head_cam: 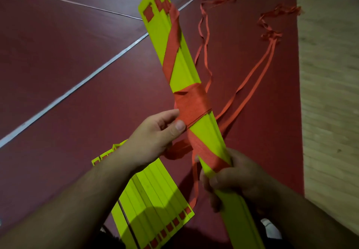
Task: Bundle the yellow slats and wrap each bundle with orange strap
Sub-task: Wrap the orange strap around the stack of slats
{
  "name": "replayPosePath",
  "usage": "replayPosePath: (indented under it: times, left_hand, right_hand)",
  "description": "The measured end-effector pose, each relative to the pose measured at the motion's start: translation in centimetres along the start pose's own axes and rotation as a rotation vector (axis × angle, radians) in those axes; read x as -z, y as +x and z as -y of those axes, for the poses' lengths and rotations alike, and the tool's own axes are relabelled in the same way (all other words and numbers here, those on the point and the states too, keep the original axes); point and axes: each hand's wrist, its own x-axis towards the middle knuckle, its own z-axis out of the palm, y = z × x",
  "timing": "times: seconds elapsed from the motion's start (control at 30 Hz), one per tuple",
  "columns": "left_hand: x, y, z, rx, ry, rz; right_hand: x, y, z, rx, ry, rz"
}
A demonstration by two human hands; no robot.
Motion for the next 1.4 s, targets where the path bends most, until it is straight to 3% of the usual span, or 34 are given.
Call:
replayPosePath:
  times: [0.13,0.23,0.37,0.5,0.57,0.73,0.87,1.03,1.13,1.27,1.4]
  left_hand:
    - [0.2,-0.4,0.0,0.002,-0.123,0.209]
    - [-0.2,-0.5,0.2,-0.04,-0.175,0.204]
    - [-1.2,-0.3,1.1,0.012,-0.145,-0.078]
    - [-2.1,0.0,1.4,0.112,-0.059,-0.391]
    - [-2.9,0.0,1.4,0.165,-0.07,-0.502]
    - [-3.8,-0.2,1.3,0.192,-0.093,-0.495]
    - [-1.4,0.3,0.5,0.07,0.117,-0.29]
    - [0.1,0.4,0.2,0.034,0.139,-0.201]
    - [0.2,0.4,0.7,0.007,0.049,-0.049]
    - [-0.2,-0.4,0.6,0.016,-0.162,0.138]
    - [-0.6,-1.1,-0.1,-0.057,-0.099,0.205]
  right_hand:
    - [0.3,0.0,-0.3,-0.072,0.172,0.212]
    - [0.8,0.1,0.1,-0.118,0.136,0.266]
    - [1.1,0.4,0.8,-0.128,-0.067,0.039]
    - [0.4,0.9,0.9,-0.027,-0.677,-0.346]
    - [-0.2,1.1,0.3,0.008,-0.862,-0.465]
    - [-0.2,2.3,-2.4,0.044,-1.029,-0.612]
    - [0.3,2.1,-1.7,0.07,-0.932,-0.645]
    - [0.3,0.9,0.0,0.115,-0.713,-0.444]
    - [0.4,0.5,0.3,0.107,-0.573,-0.267]
    - [0.5,0.3,-0.6,-0.015,-0.147,0.083]
    - [1.3,0.1,-0.5,-0.106,0.091,0.281]
